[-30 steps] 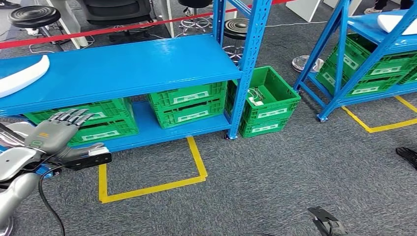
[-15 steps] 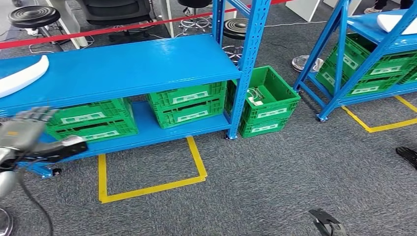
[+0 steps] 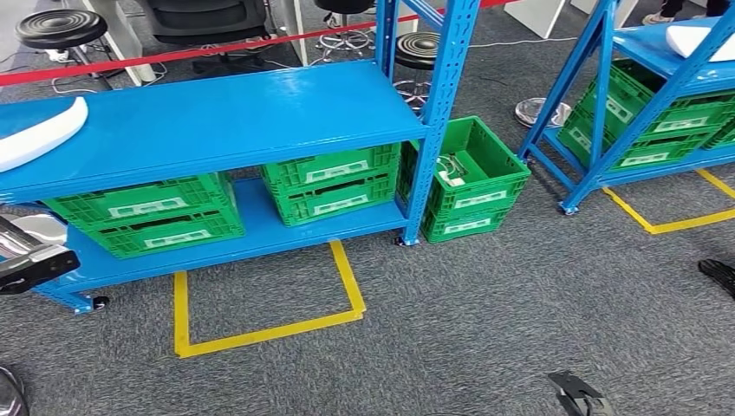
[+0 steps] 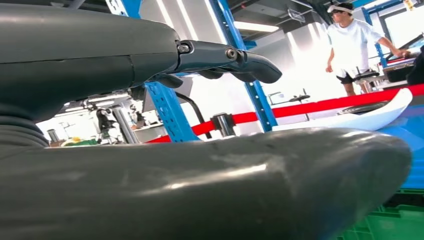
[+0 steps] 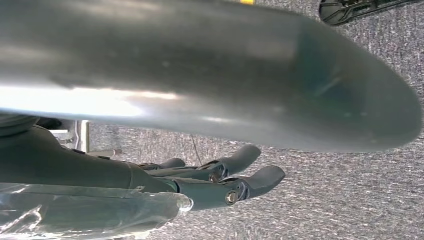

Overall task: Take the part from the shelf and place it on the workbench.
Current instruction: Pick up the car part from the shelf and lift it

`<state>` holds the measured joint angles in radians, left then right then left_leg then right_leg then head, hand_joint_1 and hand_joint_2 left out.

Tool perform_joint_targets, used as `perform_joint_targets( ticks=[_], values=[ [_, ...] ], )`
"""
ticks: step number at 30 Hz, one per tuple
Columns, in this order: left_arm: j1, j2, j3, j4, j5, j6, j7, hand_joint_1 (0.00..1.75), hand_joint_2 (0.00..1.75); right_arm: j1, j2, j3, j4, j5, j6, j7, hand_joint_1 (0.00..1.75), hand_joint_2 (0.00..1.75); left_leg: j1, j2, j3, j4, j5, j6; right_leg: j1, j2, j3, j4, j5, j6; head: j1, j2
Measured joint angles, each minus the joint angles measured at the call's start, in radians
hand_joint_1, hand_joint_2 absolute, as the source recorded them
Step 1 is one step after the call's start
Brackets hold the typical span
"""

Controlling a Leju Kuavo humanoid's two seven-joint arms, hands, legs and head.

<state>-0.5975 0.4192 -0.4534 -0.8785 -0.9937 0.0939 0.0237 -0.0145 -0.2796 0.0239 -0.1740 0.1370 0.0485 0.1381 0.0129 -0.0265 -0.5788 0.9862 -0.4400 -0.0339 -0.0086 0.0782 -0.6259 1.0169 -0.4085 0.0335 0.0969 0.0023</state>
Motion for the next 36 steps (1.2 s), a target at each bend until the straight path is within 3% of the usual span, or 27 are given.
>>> perform_joint_targets(
  ticks=[19,24,27,28,30,33,34,35,36],
  values=[
    [0.029,0.048,0.093,0.009,-0.053,-0.01,-0.032,0.0,0.0,0.002,0.0,-0.012,0.0,0.006,-0.008,0.001,0.0,0.0,-0.003,0.0,-0.001,0.002,-0.001,0.002,-0.003,0.0,0.0,-0.001,0.0,0.001,0.0,0.0],
    [0.033,0.06,0.117,-0.001,-0.035,-0.033,-0.049,0.0,0.0,0.005,0.0,-0.016,0.001,0.007,-0.006,-0.004,0.0,0.0,-0.01,0.0,-0.001,0.003,-0.006,0.013,-0.011,0.001,0.001,-0.005,-0.001,0.011,-0.001,0.0],
    [0.033,0.063,0.13,-0.016,-0.029,-0.045,-0.052,0.0,0.0,0.007,-0.001,-0.02,0.001,0.007,0.0,-0.003,0.0,0.0,-0.011,0.004,0.007,-0.012,-0.009,0.03,-0.011,-0.004,0.001,0.004,0.008,0.024,0.0,0.0],
    [0.033,0.064,0.133,-0.021,-0.027,-0.049,-0.053,0.0,0.0,0.008,-0.001,-0.021,0.001,0.007,0.002,-0.003,0.0,0.0,-0.009,0.007,0.015,-0.017,-0.01,0.036,-0.009,-0.017,-0.003,0.018,0.004,0.027,0.001,0.0],
    [0.033,0.067,0.136,-0.028,-0.022,-0.058,-0.055,0.0,0.0,0.007,-0.002,-0.024,0.001,0.006,0.004,-0.003,0.0,0.0,-0.006,0.014,0.029,-0.018,-0.012,0.04,-0.007,-0.049,-0.038,0.088,-0.037,0.03,0.003,0.0],
    [0.037,0.07,0.138,-0.03,-0.021,-0.065,-0.057,0.0,0.0,0.007,-0.001,-0.026,0.001,0.006,0.007,-0.003,0.0,0.0,-0.004,0.023,0.046,-0.018,-0.027,0.036,-0.01,-0.068,-0.144,0.276,-0.108,0.035,0.006,0.0],
    [0.039,0.07,0.138,-0.03,-0.021,-0.066,-0.058,0.0,0.0,0.009,-0.001,-0.026,0.001,0.006,0.007,-0.003,0.0,0.0,-0.001,0.026,0.055,-0.018,-0.034,0.032,-0.012,-0.069,-0.16,0.295,-0.105,0.036,0.006,0.0],
    [0.041,0.07,0.138,-0.03,-0.021,-0.067,-0.058,0.0,0.0,0.011,-0.001,-0.026,0.001,0.006,0.007,-0.003,0.0,0.0,0.002,0.028,0.066,-0.017,-0.043,0.027,-0.014,-0.069,-0.156,0.272,-0.08,0.039,0.006,0.0],
    [0.043,0.07,0.139,-0.031,-0.021,-0.067,-0.059,0.0,0.0,0.013,-0.001,-0.027,0.001,0.006,0.007,-0.003,0.0,0.0,0.007,0.03,0.079,-0.017,-0.053,0.02,-0.017,-0.072,-0.133,0.214,-0.04,0.043,0.006,0.0]
  ],
)
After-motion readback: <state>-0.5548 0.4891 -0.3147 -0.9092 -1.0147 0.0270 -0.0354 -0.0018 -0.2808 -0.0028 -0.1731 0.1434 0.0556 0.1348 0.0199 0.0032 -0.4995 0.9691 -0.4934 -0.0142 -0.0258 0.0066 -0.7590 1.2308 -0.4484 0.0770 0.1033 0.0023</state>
